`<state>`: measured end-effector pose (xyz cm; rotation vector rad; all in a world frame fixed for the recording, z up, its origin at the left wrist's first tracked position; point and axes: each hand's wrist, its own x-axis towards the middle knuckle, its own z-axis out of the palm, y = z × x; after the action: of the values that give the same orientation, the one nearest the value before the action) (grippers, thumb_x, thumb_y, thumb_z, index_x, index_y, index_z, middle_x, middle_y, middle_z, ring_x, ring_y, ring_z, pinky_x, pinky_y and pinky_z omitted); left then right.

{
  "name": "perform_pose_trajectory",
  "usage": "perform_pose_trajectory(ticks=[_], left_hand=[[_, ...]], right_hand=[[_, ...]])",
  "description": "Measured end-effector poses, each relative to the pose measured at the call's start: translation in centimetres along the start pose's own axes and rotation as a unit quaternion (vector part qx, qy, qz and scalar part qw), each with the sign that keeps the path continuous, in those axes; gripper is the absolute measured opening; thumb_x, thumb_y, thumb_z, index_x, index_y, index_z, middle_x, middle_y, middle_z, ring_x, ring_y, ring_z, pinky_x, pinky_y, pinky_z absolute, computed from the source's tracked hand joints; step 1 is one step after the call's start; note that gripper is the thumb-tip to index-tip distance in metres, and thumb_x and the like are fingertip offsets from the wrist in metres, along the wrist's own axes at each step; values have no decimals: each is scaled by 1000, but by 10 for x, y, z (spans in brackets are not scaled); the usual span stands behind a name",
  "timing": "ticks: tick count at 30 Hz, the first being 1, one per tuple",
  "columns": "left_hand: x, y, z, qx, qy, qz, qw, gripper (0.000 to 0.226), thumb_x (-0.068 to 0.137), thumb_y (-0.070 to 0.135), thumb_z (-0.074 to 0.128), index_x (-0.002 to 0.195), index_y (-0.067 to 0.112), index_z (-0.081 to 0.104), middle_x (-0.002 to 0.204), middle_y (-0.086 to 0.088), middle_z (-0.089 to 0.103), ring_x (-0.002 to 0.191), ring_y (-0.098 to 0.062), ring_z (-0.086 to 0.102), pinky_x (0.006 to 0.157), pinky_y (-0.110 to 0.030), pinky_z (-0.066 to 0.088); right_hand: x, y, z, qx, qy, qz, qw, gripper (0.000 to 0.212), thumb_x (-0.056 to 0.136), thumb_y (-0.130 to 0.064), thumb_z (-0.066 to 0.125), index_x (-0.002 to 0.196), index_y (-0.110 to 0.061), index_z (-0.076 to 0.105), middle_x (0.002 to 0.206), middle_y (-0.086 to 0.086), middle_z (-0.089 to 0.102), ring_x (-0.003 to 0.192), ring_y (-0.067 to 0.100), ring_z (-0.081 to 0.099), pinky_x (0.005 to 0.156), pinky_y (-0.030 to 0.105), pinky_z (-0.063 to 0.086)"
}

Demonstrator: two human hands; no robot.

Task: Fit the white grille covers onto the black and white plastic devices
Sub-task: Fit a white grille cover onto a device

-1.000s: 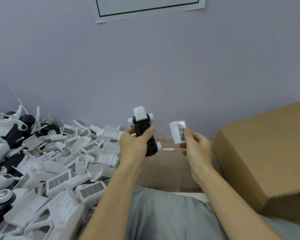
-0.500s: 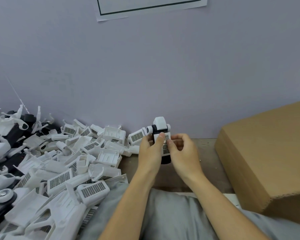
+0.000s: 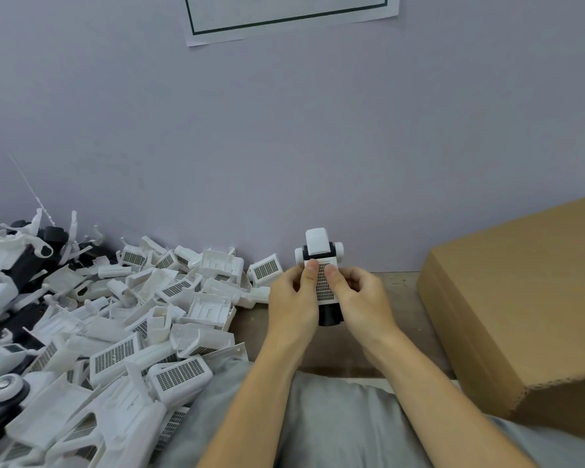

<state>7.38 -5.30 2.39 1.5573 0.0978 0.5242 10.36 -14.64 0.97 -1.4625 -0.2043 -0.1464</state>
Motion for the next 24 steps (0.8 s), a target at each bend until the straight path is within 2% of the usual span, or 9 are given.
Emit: perform_pose_trajectory(ticks=[1, 3, 7, 12, 15, 17, 20, 22, 24], left_hand=[[0, -1, 0, 8, 2, 8, 1000, 33, 103, 29, 52, 84, 12, 72, 77, -2, 74, 76, -18, 71, 72, -42, 56], [0, -1, 0, 6, -5, 11, 1000, 29, 103, 30, 54, 87, 15, 74, 79, 1, 76, 77, -13, 72, 73, -38, 57], [-1, 0, -1, -47, -38, -17, 998, 24, 101, 27, 56, 99, 12, 75, 94, -9, 77, 93, -24, 74, 86, -43, 59], [1, -2, 1, 48, 2, 29, 998, 23, 103, 20, 53, 91, 15, 71, 87, -6, 74, 89, -26, 71, 82, -43, 56], [2, -2, -1, 17, -15, -1, 1000, 26, 102, 25, 55, 94, 8, 73, 92, -12, 75, 94, -30, 71, 85, -44, 55], [0, -2, -1, -15, -54, -23, 998, 16, 99, 23, 61, 96, 16, 75, 95, -10, 76, 96, -25, 71, 88, -42, 56], [-1, -6, 0, 7, -35, -20, 999, 19, 98, 14, 61, 94, 27, 73, 91, -1, 76, 90, -14, 71, 84, -31, 57], [1, -7, -2, -2, -20, -23, 1000, 19, 98, 11, 61, 99, 26, 73, 93, 2, 76, 92, -11, 71, 83, -26, 56], [2, -7, -3, -8, -16, -24, 1000, 17, 96, 12, 64, 101, 24, 74, 93, 3, 77, 91, -10, 72, 80, -23, 56]], right_hand=[[1, 0, 0, -2, 3, 1, 1000, 21, 96, -31, 64, 99, -11, 70, 90, 0, 76, 85, 13, 74, 71, 26, 56], [2, 1, -1, 9, -3, 5, 1000, 20, 98, -29, 63, 100, -11, 71, 91, 1, 77, 86, 15, 74, 70, 25, 56], [0, 0, -3, 82, -39, 33, 995, 25, 101, -25, 55, 92, -15, 76, 90, 2, 79, 86, 16, 75, 68, 25, 59], [-1, -1, 0, -8, 3, 7, 1000, 21, 99, -29, 60, 92, -13, 73, 78, -5, 75, 70, 2, 71, 55, 13, 51], [-3, 0, 1, 10, 14, 3, 1000, 24, 98, -35, 61, 87, -17, 75, 79, -5, 77, 77, 8, 74, 65, 23, 58], [-4, 0, 1, 19, 19, 13, 1000, 28, 99, -36, 59, 85, -19, 76, 82, -4, 78, 80, 11, 74, 68, 29, 59], [-4, 0, 0, 35, -11, 22, 999, 31, 102, -28, 54, 84, -22, 78, 85, 0, 78, 83, 15, 75, 66, 28, 57], [-4, 0, 1, -16, -14, -8, 1000, 32, 103, -22, 53, 81, -28, 75, 82, -10, 77, 81, 7, 73, 70, 24, 55], [-5, -3, 1, -67, -1, -47, 997, 32, 103, -20, 53, 79, -34, 70, 75, -21, 74, 76, -3, 70, 64, 13, 50]])
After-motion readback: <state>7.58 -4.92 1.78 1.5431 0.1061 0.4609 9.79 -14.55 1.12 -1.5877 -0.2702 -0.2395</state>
